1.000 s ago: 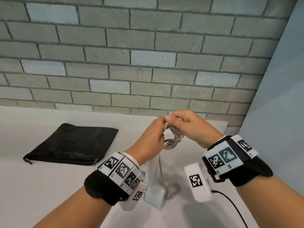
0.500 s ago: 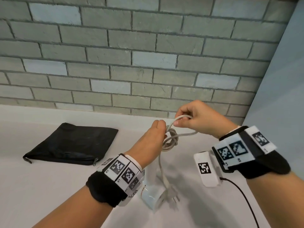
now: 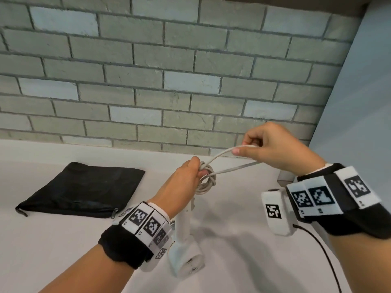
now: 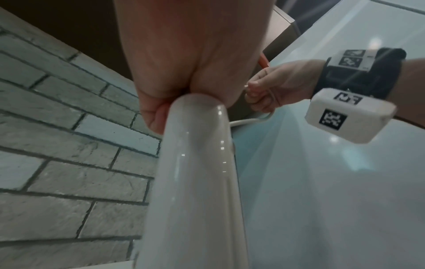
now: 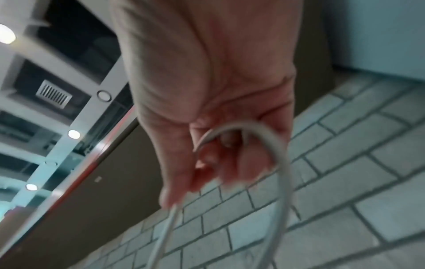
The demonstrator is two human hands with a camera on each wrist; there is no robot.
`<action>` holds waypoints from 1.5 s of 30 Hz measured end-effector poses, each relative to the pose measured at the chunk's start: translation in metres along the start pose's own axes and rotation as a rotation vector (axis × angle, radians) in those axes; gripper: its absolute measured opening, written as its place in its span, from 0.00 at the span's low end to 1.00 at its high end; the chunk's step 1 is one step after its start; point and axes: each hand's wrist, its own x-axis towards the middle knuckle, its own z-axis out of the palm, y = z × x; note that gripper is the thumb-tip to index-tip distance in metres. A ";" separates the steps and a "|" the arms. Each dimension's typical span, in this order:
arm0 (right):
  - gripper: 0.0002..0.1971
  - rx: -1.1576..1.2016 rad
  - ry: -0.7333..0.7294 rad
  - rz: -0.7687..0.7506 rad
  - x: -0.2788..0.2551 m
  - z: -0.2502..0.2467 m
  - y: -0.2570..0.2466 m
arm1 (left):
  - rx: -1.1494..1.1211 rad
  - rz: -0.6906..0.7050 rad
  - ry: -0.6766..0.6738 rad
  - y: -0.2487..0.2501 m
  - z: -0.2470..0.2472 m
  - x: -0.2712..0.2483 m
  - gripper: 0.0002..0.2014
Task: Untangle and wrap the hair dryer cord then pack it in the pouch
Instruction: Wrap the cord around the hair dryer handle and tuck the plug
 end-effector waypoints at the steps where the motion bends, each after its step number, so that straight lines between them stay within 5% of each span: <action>1: 0.15 0.058 -0.014 0.014 -0.002 0.000 0.000 | -0.001 0.000 0.014 -0.001 0.000 0.000 0.10; 5: 0.07 0.561 -0.158 0.081 -0.010 -0.004 -0.010 | -0.019 0.010 0.041 -0.002 0.001 0.000 0.10; 9: 0.06 0.810 -0.240 -0.049 -0.011 -0.017 -0.020 | -0.046 0.023 0.049 -0.001 0.002 0.000 0.08; 15: 0.27 0.965 -0.197 -0.165 -0.009 -0.014 -0.034 | -0.092 0.024 0.101 -0.004 0.004 -0.001 0.08; 18: 0.29 0.890 -0.233 -0.181 -0.009 -0.012 -0.038 | -0.088 0.023 0.116 -0.006 0.004 0.000 0.09; 21: 0.22 0.731 0.032 -0.173 -0.008 -0.016 -0.040 | -0.052 0.036 0.126 -0.005 0.004 0.000 0.10; 24: 0.15 0.084 0.432 -0.234 -0.007 -0.021 -0.043 | -0.038 0.047 0.135 -0.003 0.003 0.000 0.11; 27: 0.16 -0.427 0.417 -0.114 -0.003 -0.015 -0.031 | -0.053 0.045 0.128 -0.002 0.004 0.000 0.11; 31: 0.15 -0.356 0.189 0.079 -0.003 0.003 0.006 | -0.068 0.033 0.148 -0.006 0.003 -0.002 0.12; 35: 0.16 -0.102 0.001 -0.057 -0.008 0.037 0.022 | -0.106 0.035 0.153 -0.006 0.005 -0.002 0.13; 39: 0.18 -0.033 0.122 -0.193 -0.008 0.074 0.024 | -0.164 0.052 0.162 -0.004 0.004 -0.004 0.13; 45: 0.08 0.282 0.224 -0.108 -0.005 0.106 0.027 | -0.259 0.072 0.138 -0.007 -0.001 -0.010 0.17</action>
